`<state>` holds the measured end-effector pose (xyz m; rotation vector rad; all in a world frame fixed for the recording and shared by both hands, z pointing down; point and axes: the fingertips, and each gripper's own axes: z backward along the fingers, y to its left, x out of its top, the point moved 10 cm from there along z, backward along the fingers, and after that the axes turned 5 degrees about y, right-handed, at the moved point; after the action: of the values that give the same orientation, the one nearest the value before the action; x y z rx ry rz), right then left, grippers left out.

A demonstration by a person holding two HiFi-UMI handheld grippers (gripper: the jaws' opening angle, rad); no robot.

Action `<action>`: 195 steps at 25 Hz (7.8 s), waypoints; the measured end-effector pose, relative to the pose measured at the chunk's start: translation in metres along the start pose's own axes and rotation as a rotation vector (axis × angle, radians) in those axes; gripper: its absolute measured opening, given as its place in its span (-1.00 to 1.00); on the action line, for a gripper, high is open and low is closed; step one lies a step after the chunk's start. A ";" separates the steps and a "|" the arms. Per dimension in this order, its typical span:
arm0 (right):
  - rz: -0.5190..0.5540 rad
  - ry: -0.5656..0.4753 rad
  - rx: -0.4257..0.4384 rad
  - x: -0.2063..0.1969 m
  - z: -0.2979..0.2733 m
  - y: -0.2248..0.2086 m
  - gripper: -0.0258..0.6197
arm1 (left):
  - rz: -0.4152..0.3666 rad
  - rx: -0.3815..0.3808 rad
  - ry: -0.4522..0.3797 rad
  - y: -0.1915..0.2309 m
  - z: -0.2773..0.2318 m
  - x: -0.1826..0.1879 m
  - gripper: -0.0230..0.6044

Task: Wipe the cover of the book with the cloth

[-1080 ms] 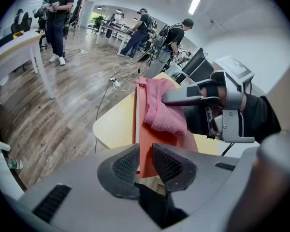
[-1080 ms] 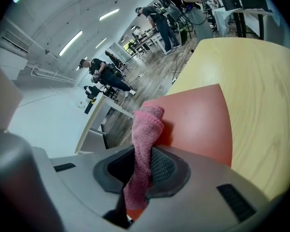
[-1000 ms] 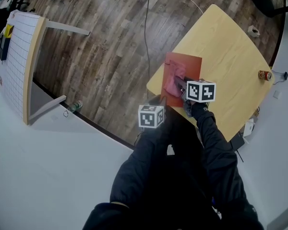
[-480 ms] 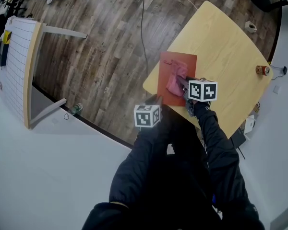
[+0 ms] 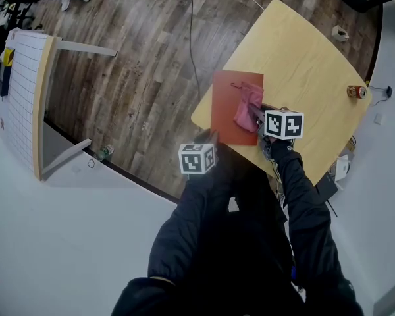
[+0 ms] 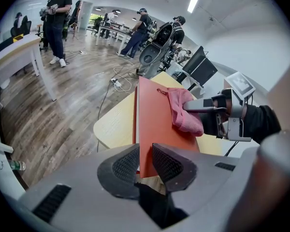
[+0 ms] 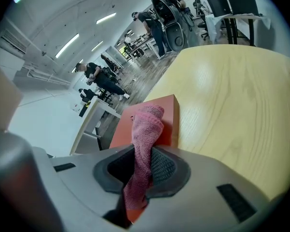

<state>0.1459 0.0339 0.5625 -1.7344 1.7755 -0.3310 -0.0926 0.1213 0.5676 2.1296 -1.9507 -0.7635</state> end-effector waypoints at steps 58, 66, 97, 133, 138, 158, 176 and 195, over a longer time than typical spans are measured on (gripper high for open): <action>0.030 0.074 0.098 -0.001 -0.046 0.071 -0.68 | 0.014 -0.030 -0.009 0.009 0.000 0.002 -0.61; 0.023 0.067 0.069 -0.004 -0.035 0.054 -0.68 | 0.012 -0.021 -0.008 0.009 0.000 0.003 -0.61; 0.004 0.037 0.004 -0.011 0.017 -0.010 -0.68 | 0.016 0.016 -0.001 0.008 0.000 0.006 -0.61; 0.063 0.141 0.281 -0.042 -0.034 0.093 -0.68 | 0.048 -0.033 0.005 0.026 -0.002 0.012 -0.61; 0.043 0.171 0.252 -0.049 -0.049 0.089 -0.68 | 0.050 -0.043 0.010 0.029 -0.002 0.014 -0.61; -0.001 0.165 0.157 -0.061 -0.035 0.057 -0.68 | 0.040 -0.048 0.016 0.028 -0.003 0.013 -0.61; -0.025 0.108 0.083 -0.077 0.013 0.011 -0.68 | 0.033 -0.024 0.012 0.023 -0.002 0.009 -0.61; -0.046 -0.035 0.107 -0.063 0.076 0.023 -0.68 | -0.001 0.028 -0.051 0.007 0.007 0.013 -0.58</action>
<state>0.1682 0.1151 0.5072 -1.6971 1.6648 -0.4049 -0.1019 0.1094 0.5617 2.1483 -1.9971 -0.8036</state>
